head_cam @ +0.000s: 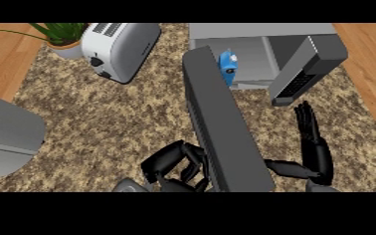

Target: Pick up the milk, place it into the microwave and close the microwave

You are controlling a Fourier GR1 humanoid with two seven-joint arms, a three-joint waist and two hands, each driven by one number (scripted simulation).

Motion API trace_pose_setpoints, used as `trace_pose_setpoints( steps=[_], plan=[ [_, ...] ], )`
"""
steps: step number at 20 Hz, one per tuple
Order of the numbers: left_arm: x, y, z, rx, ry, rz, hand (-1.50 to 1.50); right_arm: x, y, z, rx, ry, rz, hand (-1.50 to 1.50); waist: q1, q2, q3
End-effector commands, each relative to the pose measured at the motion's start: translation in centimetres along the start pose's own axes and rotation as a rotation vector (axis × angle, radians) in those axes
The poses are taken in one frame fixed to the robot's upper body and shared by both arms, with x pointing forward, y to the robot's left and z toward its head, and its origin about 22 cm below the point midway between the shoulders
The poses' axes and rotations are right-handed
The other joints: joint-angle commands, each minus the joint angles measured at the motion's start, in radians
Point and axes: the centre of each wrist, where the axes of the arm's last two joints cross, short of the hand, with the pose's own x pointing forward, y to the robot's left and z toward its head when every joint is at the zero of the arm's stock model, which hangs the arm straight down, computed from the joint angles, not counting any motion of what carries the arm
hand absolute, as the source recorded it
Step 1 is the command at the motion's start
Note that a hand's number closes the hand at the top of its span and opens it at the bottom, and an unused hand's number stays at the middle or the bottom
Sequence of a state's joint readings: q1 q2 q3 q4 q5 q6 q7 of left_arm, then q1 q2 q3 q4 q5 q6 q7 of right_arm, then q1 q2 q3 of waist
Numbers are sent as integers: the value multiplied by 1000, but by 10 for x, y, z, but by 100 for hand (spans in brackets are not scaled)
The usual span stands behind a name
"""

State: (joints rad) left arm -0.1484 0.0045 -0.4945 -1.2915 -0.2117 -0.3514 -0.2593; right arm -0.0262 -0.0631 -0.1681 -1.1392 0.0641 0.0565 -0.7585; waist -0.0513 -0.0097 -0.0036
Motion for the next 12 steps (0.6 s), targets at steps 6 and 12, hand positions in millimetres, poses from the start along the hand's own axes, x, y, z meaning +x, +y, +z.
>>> trace_pose_setpoints(
  steps=[6,12],
  plan=[
    [-4,-56,-44,-35,18,-81,150,66,-35,13,-3,-66,-36,-150,-6,12,1],
    [18,-59,-62,128,3,-37,150,100,-45,16,93,-93,-93,-150,-53,16,-1]
  ],
)
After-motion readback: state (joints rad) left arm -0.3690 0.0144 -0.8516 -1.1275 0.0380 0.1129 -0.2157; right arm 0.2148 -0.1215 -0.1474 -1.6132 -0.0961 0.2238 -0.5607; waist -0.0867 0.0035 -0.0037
